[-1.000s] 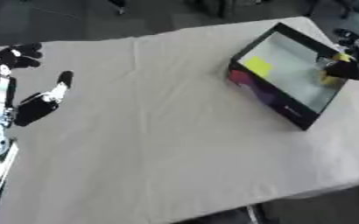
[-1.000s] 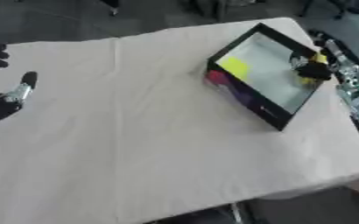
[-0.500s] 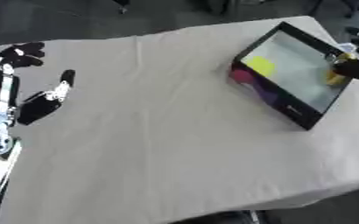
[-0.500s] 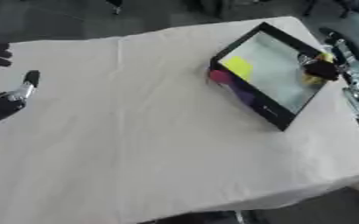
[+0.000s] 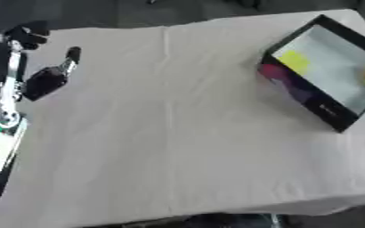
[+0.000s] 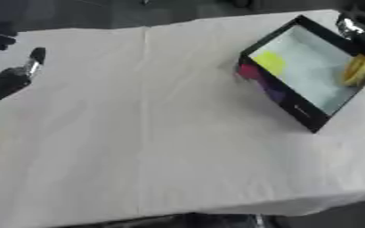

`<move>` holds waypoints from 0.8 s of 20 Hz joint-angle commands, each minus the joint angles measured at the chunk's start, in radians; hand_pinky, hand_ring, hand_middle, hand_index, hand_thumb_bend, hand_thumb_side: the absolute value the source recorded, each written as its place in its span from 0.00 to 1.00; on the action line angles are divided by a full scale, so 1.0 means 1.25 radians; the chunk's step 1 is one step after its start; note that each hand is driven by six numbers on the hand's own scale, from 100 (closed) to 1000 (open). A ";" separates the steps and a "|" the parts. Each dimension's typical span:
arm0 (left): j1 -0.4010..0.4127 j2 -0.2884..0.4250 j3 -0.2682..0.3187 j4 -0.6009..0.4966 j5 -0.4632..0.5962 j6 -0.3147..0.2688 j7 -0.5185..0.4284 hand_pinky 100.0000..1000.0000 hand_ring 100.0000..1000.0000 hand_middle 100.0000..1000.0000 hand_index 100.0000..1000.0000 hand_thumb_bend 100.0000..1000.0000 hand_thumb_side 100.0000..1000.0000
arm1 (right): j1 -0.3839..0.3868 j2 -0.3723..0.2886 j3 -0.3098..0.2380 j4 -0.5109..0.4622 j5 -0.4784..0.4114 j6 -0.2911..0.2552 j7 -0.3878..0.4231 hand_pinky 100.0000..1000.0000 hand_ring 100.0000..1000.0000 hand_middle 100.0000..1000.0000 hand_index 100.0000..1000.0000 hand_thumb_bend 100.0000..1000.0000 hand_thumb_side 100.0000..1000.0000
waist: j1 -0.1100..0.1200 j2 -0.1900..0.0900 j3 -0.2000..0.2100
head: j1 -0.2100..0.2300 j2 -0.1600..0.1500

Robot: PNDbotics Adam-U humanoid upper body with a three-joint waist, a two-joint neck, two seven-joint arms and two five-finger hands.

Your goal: Pick up the objects with one hand, pass them to the other hand, and then place them into the box on the other side of the table.

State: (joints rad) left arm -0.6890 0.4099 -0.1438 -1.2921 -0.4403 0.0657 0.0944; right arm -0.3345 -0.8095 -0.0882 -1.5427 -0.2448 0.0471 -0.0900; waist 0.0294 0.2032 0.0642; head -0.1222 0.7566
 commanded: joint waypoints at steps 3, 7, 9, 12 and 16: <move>-0.044 0.106 0.011 0.046 0.033 0.085 -0.161 0.79 0.72 0.71 0.84 0.41 0.40 | 0.003 -0.038 -0.012 -0.043 -0.010 0.010 -0.006 1.00 1.00 1.00 1.00 0.00 0.46 | 0.003 -0.023 0.007 | 0.007 0.010; -0.073 0.160 -0.016 0.096 0.053 0.126 -0.335 0.80 0.74 0.71 0.83 0.49 0.34 | 0.005 -0.039 -0.009 -0.042 -0.010 0.014 -0.006 1.00 1.00 1.00 1.00 0.00 0.47 | 0.003 -0.025 0.010 | 0.010 0.011; -0.087 0.178 -0.022 0.119 0.049 0.137 -0.401 0.81 0.75 0.71 0.83 0.51 0.34 | 0.006 -0.038 -0.008 -0.041 -0.009 0.015 -0.007 1.00 1.00 1.00 1.00 0.00 0.47 | 0.003 -0.025 0.010 | 0.014 0.011; -0.114 0.201 -0.025 0.184 0.049 0.163 -0.483 0.82 0.76 0.71 0.82 0.54 0.39 | 0.008 -0.037 -0.007 -0.040 -0.007 0.016 -0.007 1.00 1.00 1.00 1.00 0.00 0.47 | 0.003 -0.027 0.010 | 0.024 0.011; -0.153 0.218 -0.025 0.257 0.039 0.176 -0.534 0.82 0.76 0.71 0.82 0.57 0.42 | 0.009 -0.035 -0.006 -0.031 -0.007 0.021 -0.007 1.00 1.00 1.00 1.00 0.00 0.50 | 0.005 -0.029 0.012 | 0.034 0.010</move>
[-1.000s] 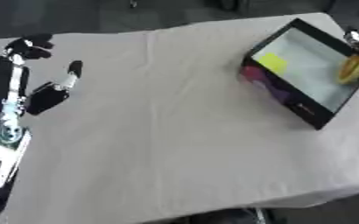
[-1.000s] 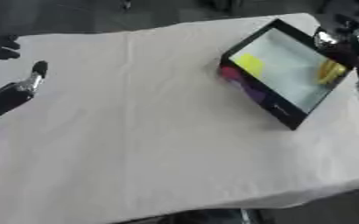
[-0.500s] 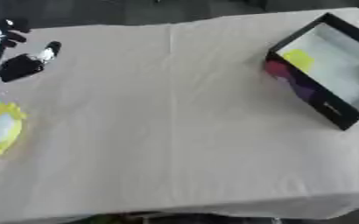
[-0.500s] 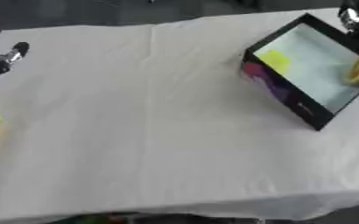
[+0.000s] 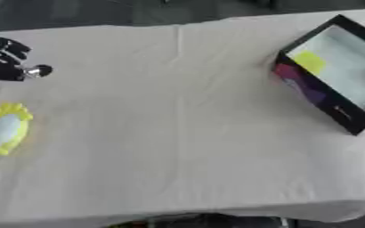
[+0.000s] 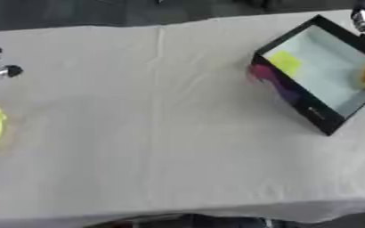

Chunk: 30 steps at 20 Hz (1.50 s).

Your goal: Pick up the objects with one hand, pass them to the other hand, and then place them into the box on the other side of the table.

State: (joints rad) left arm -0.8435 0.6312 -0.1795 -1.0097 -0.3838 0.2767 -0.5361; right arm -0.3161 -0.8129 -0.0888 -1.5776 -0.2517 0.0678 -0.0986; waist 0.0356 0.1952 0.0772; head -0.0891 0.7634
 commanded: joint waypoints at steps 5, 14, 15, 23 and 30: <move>-0.068 0.048 -0.008 0.114 -0.031 0.011 -0.075 0.82 0.77 0.71 0.82 0.62 0.46 | -0.006 -0.034 -0.005 0.004 -0.006 0.008 -0.001 1.00 1.00 1.00 1.00 0.00 0.50 | 0.001 -0.024 0.004 | 0.020 0.004; -0.065 0.055 -0.040 0.153 -0.086 -0.005 -0.110 0.83 0.78 0.72 0.81 0.70 0.48 | -0.002 -0.034 0.001 0.008 -0.003 0.011 0.001 1.00 1.00 1.00 1.00 0.00 0.50 | 0.009 -0.028 0.011 | 0.067 0.005; -0.065 0.055 -0.045 0.154 -0.097 -0.003 -0.110 0.83 0.78 0.72 0.81 0.70 0.48 | -0.002 -0.034 0.002 0.008 -0.001 0.011 0.002 1.00 1.00 1.00 1.00 0.00 0.50 | 0.009 -0.028 0.011 | 0.071 0.005; -0.061 0.022 -0.071 0.237 -0.189 0.028 -0.072 0.80 0.77 0.70 0.78 0.75 0.48 | 0.004 -0.028 0.004 0.016 0.008 0.014 0.004 1.00 1.00 1.00 1.00 0.00 0.51 | 0.011 -0.029 0.013 | 0.082 0.005; -0.068 -0.033 -0.077 0.305 -0.234 0.009 -0.064 0.78 0.77 0.69 0.77 0.79 0.50 | 0.008 -0.018 0.007 0.025 0.017 0.019 0.009 1.00 1.00 1.00 1.00 0.00 0.52 | 0.013 -0.029 0.012 | 0.080 0.005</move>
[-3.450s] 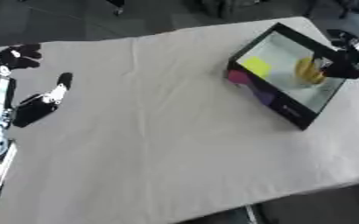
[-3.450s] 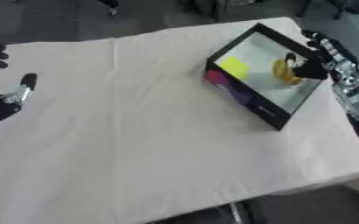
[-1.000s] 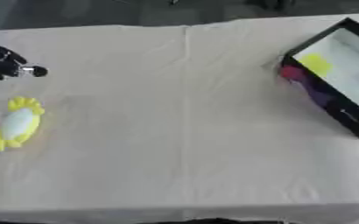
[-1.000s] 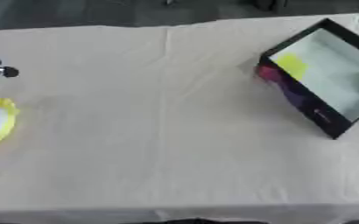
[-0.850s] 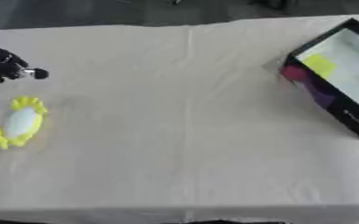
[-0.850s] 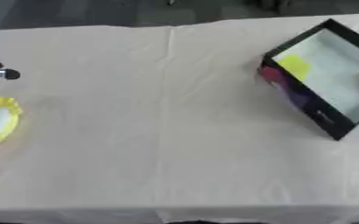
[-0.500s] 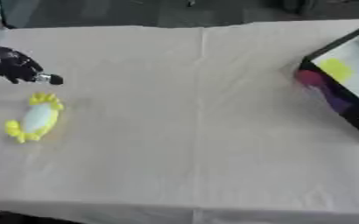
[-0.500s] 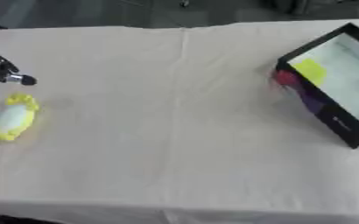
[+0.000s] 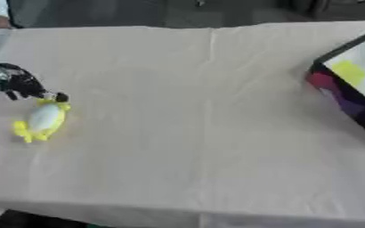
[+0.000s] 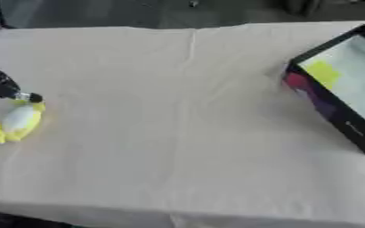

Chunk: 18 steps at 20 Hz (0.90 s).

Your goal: Pick up the objects with one hand, pass them to the other hand, and then place them into the box on the other side of the table.

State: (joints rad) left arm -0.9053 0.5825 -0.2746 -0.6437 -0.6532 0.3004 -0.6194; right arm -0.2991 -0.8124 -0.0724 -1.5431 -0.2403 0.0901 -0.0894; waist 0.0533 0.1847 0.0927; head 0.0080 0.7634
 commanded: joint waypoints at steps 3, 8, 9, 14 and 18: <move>-0.024 -0.002 -0.005 0.028 -0.049 -0.025 0.001 0.78 0.77 0.69 0.77 0.80 0.50 | -0.002 -0.016 -0.006 0.000 0.013 0.002 0.003 1.00 1.00 1.00 1.00 0.00 0.53 | 0.000 -0.021 -0.001 | 0.004 0.005; -0.023 0.012 -0.005 0.016 -0.053 -0.052 -0.024 0.79 0.78 0.70 0.78 0.80 0.51 | 0.008 -0.018 -0.004 0.003 0.024 0.003 0.006 1.00 1.00 1.00 1.00 0.00 0.53 | 0.005 -0.022 0.002 | 0.003 0.005; -0.022 0.016 -0.008 0.007 -0.049 -0.057 -0.032 0.79 0.78 0.70 0.78 0.80 0.51 | 0.010 -0.018 -0.005 0.004 0.026 0.003 0.005 1.00 1.00 1.00 1.00 0.00 0.53 | 0.006 -0.022 0.003 | 0.003 0.005; -0.014 0.030 -0.033 -0.023 -0.042 -0.066 -0.071 0.79 0.79 0.71 0.78 0.79 0.43 | 0.018 -0.020 -0.005 0.005 0.025 0.002 0.006 1.00 1.00 1.00 1.00 0.00 0.53 | 0.012 -0.026 0.008 | 0.002 0.005; -0.012 0.028 -0.040 -0.017 -0.058 -0.067 -0.085 0.79 0.79 0.71 0.78 0.74 0.28 | 0.021 -0.017 -0.005 0.007 0.026 0.002 0.006 1.00 1.00 1.00 1.00 0.00 0.54 | 0.013 -0.026 0.008 | 0.003 0.005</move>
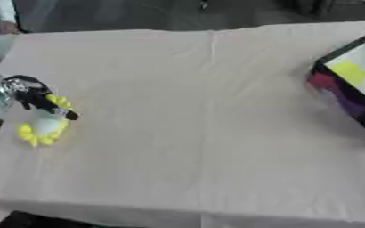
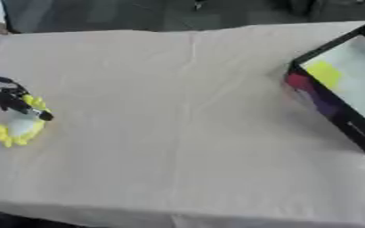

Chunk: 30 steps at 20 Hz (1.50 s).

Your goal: Pick up the objects with one hand, pass them to the other hand, and then place them into the box on the other side of the table.

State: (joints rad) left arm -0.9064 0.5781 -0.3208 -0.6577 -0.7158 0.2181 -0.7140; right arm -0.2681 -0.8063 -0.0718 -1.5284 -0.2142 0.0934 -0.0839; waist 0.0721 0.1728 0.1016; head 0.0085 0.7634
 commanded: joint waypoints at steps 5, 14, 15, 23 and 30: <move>-0.006 0.024 -0.003 0.011 -0.032 -0.002 -0.004 0.77 0.78 0.69 0.76 0.65 0.19 | 0.001 -0.017 -0.008 -0.002 0.006 0.000 0.003 1.00 1.00 1.00 1.00 0.00 0.55 | -0.002 -0.014 0.000 | 0.006 0.005; 0.008 -0.002 -0.006 0.009 -0.014 0.011 0.017 0.74 0.75 0.64 0.64 0.54 0.14 | 0.000 -0.010 -0.008 0.001 -0.005 0.005 0.010 1.00 1.00 1.00 1.00 0.00 0.56 | -0.003 -0.014 -0.001 | 0.006 0.005; 0.009 -0.002 -0.009 0.004 -0.010 0.012 0.015 0.74 0.75 0.64 0.62 0.49 0.11 | 0.001 -0.009 -0.009 0.002 -0.004 0.004 0.010 1.00 1.00 1.00 1.00 0.00 0.56 | -0.003 -0.014 -0.001 | 0.007 0.005; 0.015 0.032 -0.024 -0.074 0.036 0.018 -0.036 0.74 0.73 0.62 0.58 0.20 0.00 | 0.005 -0.010 -0.012 0.007 0.001 0.001 0.009 1.00 1.00 1.00 1.00 0.00 0.56 | -0.001 -0.014 0.000 | 0.010 0.005; 0.019 0.074 -0.026 -0.212 0.094 0.056 -0.020 0.72 0.70 0.59 0.54 0.10 0.00 | 0.010 -0.015 -0.017 -0.002 -0.004 -0.004 0.006 1.00 1.00 1.00 1.00 0.00 0.55 | -0.005 -0.014 0.002 | 0.004 0.005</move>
State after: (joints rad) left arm -0.8697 0.6194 -0.3546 -0.8789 -0.6111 0.2774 -0.7487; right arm -0.2479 -0.7952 -0.0785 -1.5111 -0.2158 0.0926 -0.0754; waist 0.0707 0.1728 0.1028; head 0.0145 0.7635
